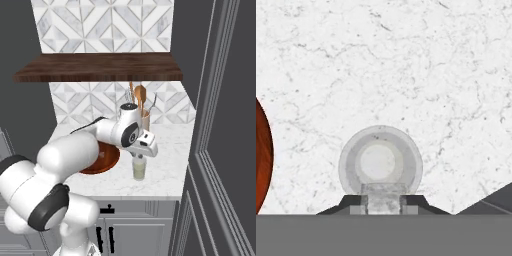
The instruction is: Grab a lemon wedge from the fridge and one ice cube from the ice bowl, and put them in the glass of lemonade.
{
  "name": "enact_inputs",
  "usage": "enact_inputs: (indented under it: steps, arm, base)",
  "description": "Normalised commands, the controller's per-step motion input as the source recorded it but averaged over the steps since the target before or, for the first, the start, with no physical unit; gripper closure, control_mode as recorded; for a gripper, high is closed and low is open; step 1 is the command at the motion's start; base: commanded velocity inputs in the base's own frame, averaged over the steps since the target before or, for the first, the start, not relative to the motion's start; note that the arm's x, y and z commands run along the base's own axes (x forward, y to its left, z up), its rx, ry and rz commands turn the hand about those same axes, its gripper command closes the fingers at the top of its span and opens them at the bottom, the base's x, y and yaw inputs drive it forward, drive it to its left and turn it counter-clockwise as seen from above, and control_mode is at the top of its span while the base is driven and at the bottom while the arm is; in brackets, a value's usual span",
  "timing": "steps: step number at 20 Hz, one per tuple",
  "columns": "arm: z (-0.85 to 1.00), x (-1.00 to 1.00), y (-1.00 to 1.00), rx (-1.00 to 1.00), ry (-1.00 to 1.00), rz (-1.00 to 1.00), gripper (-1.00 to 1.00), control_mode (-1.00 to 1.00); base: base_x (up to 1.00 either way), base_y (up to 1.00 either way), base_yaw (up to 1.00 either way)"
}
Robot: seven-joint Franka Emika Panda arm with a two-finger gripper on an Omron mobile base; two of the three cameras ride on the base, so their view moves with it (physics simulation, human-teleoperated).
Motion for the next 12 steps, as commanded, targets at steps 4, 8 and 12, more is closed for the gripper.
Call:
enact_inputs:
  steps: [4,8,12]
  arm:
    - [0.00,0.04,0.00,0.00,0.00,0.00,1.00,-1.00]
    - [-0.04,0.06,0.02,0.00,0.00,0.00,1.00,-1.00]
    - [-0.25,0.00,0.00,0.00,0.01,0.00,1.00,-1.00]
  base:
    - [0.00,0.00,0.00]
    - [0.00,0.00,0.00]
    - [0.00,0.00,0.00]
